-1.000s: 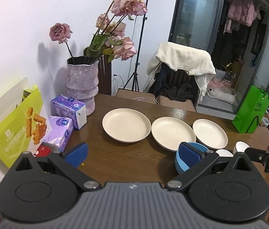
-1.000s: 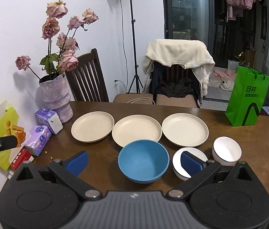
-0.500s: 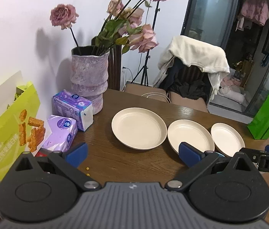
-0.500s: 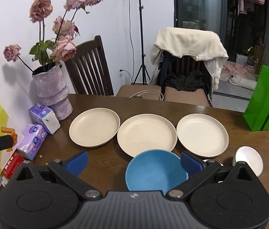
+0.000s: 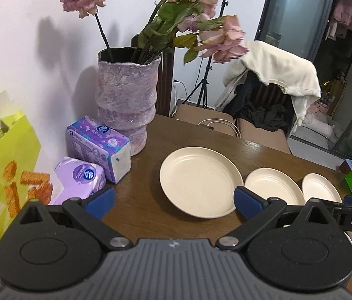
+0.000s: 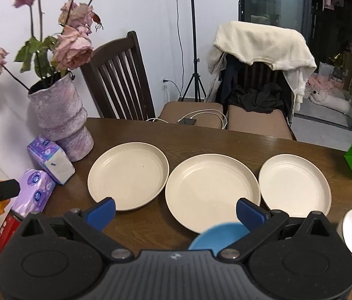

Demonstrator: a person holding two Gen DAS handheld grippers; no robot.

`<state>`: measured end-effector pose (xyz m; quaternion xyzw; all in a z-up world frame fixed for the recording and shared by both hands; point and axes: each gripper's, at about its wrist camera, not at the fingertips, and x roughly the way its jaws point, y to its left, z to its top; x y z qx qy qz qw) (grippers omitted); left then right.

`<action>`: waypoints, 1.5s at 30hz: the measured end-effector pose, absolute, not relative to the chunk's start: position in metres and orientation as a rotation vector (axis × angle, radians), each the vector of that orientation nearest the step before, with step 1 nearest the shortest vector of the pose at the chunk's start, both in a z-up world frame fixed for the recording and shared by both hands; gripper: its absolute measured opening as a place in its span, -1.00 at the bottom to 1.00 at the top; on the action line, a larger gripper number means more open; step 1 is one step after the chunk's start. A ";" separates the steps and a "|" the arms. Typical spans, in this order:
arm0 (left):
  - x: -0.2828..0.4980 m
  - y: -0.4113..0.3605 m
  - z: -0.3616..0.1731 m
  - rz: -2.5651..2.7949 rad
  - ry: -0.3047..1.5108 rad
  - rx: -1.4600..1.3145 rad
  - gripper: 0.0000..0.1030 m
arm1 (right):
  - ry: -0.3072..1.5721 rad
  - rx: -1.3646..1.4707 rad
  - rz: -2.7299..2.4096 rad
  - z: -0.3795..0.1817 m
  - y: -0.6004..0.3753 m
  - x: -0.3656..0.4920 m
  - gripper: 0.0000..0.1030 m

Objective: Organize plates and bowls
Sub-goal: 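Move both grippers toward the cream plate beside the pink vase, then close the left gripper on the cream plate rim while the right gripper closes on its rim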

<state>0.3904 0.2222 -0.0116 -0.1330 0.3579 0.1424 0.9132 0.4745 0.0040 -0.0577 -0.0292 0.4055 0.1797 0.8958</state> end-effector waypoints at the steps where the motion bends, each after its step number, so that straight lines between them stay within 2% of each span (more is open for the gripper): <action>1: 0.396 0.225 -0.014 0.302 0.742 -0.276 1.00 | 0.845 -0.063 0.374 -0.060 0.007 0.481 1.00; 22: 0.509 0.272 -0.073 0.393 0.807 -0.341 1.00 | 0.919 -0.090 0.359 -0.109 0.076 0.611 1.00; 32: 0.535 0.284 -0.118 0.422 0.869 -0.347 1.00 | 0.941 -0.093 0.361 -0.152 0.090 0.652 0.97; 40: 0.541 0.294 -0.153 0.424 0.929 -0.369 0.99 | 0.974 -0.050 0.369 -0.192 0.094 0.664 0.69; 42: 0.543 0.298 -0.159 0.421 0.940 -0.375 0.98 | 0.966 -0.050 0.382 -0.196 0.098 0.664 0.47; 45: 0.545 0.300 -0.168 0.413 0.961 -0.391 0.87 | 0.973 -0.059 0.390 -0.201 0.104 0.667 0.32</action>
